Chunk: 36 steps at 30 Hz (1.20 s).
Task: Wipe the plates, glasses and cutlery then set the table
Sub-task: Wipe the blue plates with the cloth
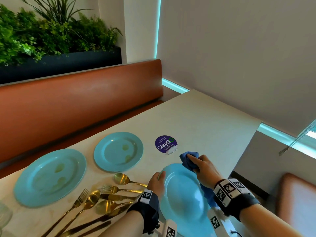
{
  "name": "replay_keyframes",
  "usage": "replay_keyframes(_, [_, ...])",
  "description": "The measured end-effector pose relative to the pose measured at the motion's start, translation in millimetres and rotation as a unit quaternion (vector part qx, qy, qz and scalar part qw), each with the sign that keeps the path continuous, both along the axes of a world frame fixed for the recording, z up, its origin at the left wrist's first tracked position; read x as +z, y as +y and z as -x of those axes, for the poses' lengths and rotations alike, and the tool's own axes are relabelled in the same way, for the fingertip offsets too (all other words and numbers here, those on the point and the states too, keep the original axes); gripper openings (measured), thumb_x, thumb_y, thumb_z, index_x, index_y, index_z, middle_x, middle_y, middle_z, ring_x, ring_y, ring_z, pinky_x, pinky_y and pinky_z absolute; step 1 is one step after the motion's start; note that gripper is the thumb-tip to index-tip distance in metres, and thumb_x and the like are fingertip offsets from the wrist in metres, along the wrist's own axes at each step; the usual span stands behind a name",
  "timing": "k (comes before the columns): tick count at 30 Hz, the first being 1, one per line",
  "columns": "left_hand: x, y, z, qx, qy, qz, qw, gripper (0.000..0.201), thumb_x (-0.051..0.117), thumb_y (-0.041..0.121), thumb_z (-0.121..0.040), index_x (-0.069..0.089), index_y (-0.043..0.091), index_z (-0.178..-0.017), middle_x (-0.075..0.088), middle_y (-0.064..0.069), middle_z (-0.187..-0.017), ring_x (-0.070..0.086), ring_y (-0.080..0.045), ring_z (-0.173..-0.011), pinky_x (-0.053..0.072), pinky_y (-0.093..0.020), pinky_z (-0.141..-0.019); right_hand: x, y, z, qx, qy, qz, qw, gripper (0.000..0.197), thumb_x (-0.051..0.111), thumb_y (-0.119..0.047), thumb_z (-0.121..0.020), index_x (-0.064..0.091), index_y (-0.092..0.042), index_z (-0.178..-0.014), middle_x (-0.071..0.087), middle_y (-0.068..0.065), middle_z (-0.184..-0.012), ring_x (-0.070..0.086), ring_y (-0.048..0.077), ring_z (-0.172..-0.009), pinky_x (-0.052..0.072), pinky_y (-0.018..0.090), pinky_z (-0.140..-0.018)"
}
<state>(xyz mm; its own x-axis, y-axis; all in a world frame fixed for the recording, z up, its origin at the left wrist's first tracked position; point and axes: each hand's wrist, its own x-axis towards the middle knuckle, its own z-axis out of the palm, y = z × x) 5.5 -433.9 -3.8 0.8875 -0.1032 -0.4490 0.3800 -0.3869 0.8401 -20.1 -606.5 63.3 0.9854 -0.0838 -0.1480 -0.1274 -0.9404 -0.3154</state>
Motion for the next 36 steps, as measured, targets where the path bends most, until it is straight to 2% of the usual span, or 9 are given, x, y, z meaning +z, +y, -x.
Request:
replay_keyframes(6, [-18, -10, -19, 0.050, 0.042, -0.012, 0.998, 0.047, 0.038, 0.034, -0.100, 0.047, 0.003, -0.133, 0.050, -0.018, -0.138, 0.048, -0.034, -0.124, 0.038, -0.031, -0.099, 0, -18, -4, -0.023, 0.020, -0.012, 0.999, 0.049, 0.043, -0.014, -0.096, 0.035, -0.030, -0.141, 0.043, 0.011, -0.126, 0.049, 0.027, -0.115, 0.038, 0.026, -0.094])
replay_keyframes(9, [-21, -13, -26, 0.076, 0.068, -0.021, 0.995, 0.050, 0.040, 0.037, -0.099, 0.045, 0.002, -0.134, 0.051, -0.020, -0.136, 0.050, -0.035, -0.122, 0.039, -0.031, -0.096, 1, -21, -7, -0.026, 0.024, -0.025, 0.999, 0.049, 0.043, -0.013, -0.095, 0.036, -0.029, -0.141, 0.043, 0.011, -0.126, 0.049, 0.027, -0.115, 0.038, 0.027, -0.095])
replay_keyframes(13, [-25, -15, -31, 0.116, 0.076, -0.029, 0.990, 0.055, 0.064, 0.031, -0.086, 0.045, -0.001, -0.126, 0.059, -0.021, -0.123, 0.059, -0.036, -0.110, 0.048, -0.037, -0.093, -2, -18, -13, -0.010, 0.037, -0.022, 0.999, 0.049, 0.044, -0.014, -0.095, 0.036, -0.029, -0.141, 0.043, 0.011, -0.127, 0.048, 0.028, -0.116, 0.039, 0.028, -0.096])
replay_keyframes(16, [-26, -18, -34, 0.092, 0.056, -0.081, 0.991, 0.057, 0.070, 0.019, -0.082, 0.039, 0.001, -0.127, 0.056, -0.020, -0.127, 0.057, -0.035, -0.114, 0.045, -0.036, -0.092, -6, -13, -17, 0.011, 0.047, -0.022, 0.999, 0.049, 0.044, -0.014, -0.095, 0.036, -0.029, -0.141, 0.043, 0.011, -0.126, 0.048, 0.028, -0.115, 0.039, 0.028, -0.095])
replay_keyframes(19, [-27, -21, -37, 0.055, 0.031, -0.136, 0.989, 0.061, 0.066, 0.016, -0.084, 0.034, 0.001, -0.133, 0.050, -0.018, -0.135, 0.052, -0.033, -0.122, 0.043, -0.035, -0.098, -10, -7, -21, 0.027, 0.051, -0.019, 0.998, 0.049, 0.043, -0.013, -0.095, 0.036, -0.030, -0.140, 0.044, 0.011, -0.124, 0.050, 0.028, -0.111, 0.040, 0.029, -0.092])
replay_keyframes(26, [-35, -22, -42, -0.030, 0.020, -0.256, 0.966, 0.082, 0.069, 0.037, -0.080, 0.024, 0.008, -0.142, 0.037, -0.011, -0.143, 0.036, -0.028, -0.133, 0.033, -0.036, -0.109, -15, 0, -31, 0.040, 0.056, -0.019, 0.997, 0.050, 0.046, -0.014, -0.094, 0.036, -0.031, -0.141, 0.044, 0.010, -0.123, 0.051, 0.028, -0.110, 0.042, 0.030, -0.092])
replay_keyframes(30, [-31, -19, -47, -0.061, 0.011, -0.287, 0.956, 0.080, 0.066, 0.043, -0.080, 0.026, 0.011, -0.141, 0.034, -0.010, -0.143, 0.030, -0.028, -0.134, 0.032, -0.037, -0.108, -14, 1, -36, 0.040, 0.060, -0.022, 0.997, 0.051, 0.046, -0.015, -0.094, 0.035, -0.031, -0.141, 0.045, 0.010, -0.122, 0.050, 0.027, -0.111, 0.040, 0.026, -0.090])
replay_keyframes(33, [-16, -3, -66, -0.022, -0.022, -0.282, 0.959, 0.073, 0.066, 0.038, -0.081, 0.032, 0.007, -0.137, 0.039, -0.013, -0.139, 0.033, -0.030, -0.130, 0.034, -0.037, -0.103, -11, 3, -41, 0.043, 0.063, -0.027, 0.997, 0.052, 0.047, -0.015, -0.094, 0.035, -0.032, -0.141, 0.045, 0.010, -0.123, 0.050, 0.027, -0.112, 0.039, 0.025, -0.090])
replay_keyframes(36, [6, 34, -96, 0.080, -0.023, -0.277, 0.957, 0.063, 0.064, 0.034, -0.082, 0.039, 0.003, -0.132, 0.043, -0.019, -0.136, 0.036, -0.034, -0.128, 0.030, -0.039, -0.106, -8, 8, -50, 0.052, 0.061, -0.029, 0.996, 0.051, 0.048, -0.014, -0.094, 0.036, -0.031, -0.141, 0.046, 0.010, -0.124, 0.050, 0.026, -0.114, 0.039, 0.025, -0.091])
